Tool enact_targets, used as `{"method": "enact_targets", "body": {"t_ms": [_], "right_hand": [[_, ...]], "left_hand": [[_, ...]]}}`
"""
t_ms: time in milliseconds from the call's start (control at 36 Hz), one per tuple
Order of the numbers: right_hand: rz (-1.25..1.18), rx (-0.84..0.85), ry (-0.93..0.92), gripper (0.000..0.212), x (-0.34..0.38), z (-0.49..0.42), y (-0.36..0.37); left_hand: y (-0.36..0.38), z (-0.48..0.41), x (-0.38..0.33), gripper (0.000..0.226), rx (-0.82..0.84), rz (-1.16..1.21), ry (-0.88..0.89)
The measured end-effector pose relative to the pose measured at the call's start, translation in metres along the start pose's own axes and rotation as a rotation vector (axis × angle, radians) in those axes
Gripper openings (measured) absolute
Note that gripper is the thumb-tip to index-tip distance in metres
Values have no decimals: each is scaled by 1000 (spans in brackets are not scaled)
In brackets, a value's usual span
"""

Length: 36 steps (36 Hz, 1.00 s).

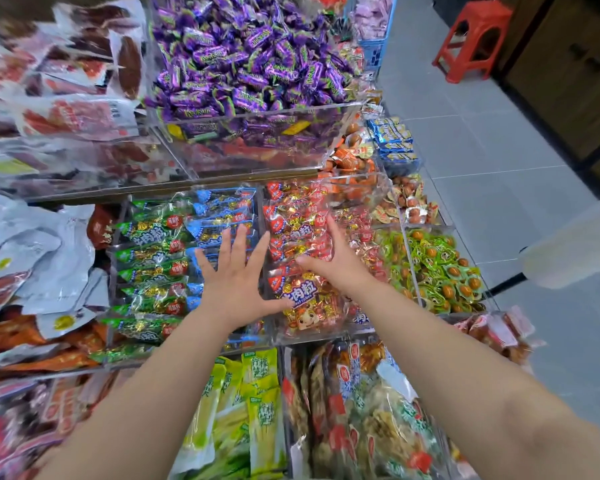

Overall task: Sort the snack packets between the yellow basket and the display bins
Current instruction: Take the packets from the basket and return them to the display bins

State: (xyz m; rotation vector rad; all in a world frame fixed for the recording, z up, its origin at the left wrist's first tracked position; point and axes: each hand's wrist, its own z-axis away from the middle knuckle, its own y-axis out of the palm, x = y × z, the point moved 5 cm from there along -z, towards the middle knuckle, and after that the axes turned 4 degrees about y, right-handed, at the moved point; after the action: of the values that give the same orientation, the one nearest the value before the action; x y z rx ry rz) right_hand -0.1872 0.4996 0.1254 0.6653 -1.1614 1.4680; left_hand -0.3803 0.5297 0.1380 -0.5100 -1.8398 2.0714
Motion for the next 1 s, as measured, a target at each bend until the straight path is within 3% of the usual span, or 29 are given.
{"method": "enact_targets", "body": {"t_ms": [361, 500, 583, 667, 694, 750, 833, 917, 1000], "right_hand": [[-142, -53, -2, 90, -3, 4, -1], [-139, -313, 60, 48, -11, 40, -20], [-175, -405, 37, 16, -19, 75, -29], [-240, -441, 39, 17, -35, 115, -29], [-270, -460, 47, 18, -44, 129, -28], [-313, -525, 78, 17, -64, 158, -25], [-405, -623, 193, 16, -104, 204, -14], [-486, -690, 377, 20, -156, 252, 5], [-432, -768, 591, 24, -204, 316, 25]], "left_hand": [[1, -7, -1, 110, 93, -26, 0], [-4, -3, -1, 109, 110, 30, 27], [-17, 7, -2, 88, -50, 264, 36], [-40, 33, -15, 44, -344, 590, 134], [-43, 45, -22, 34, -364, 694, 152], [-38, 72, -39, 11, -249, 860, 179], [-9, 106, -62, 17, -57, 787, 310], [-2, 135, -88, 32, -197, 429, 640], [11, 153, -109, 31, -142, 440, 837]]}}
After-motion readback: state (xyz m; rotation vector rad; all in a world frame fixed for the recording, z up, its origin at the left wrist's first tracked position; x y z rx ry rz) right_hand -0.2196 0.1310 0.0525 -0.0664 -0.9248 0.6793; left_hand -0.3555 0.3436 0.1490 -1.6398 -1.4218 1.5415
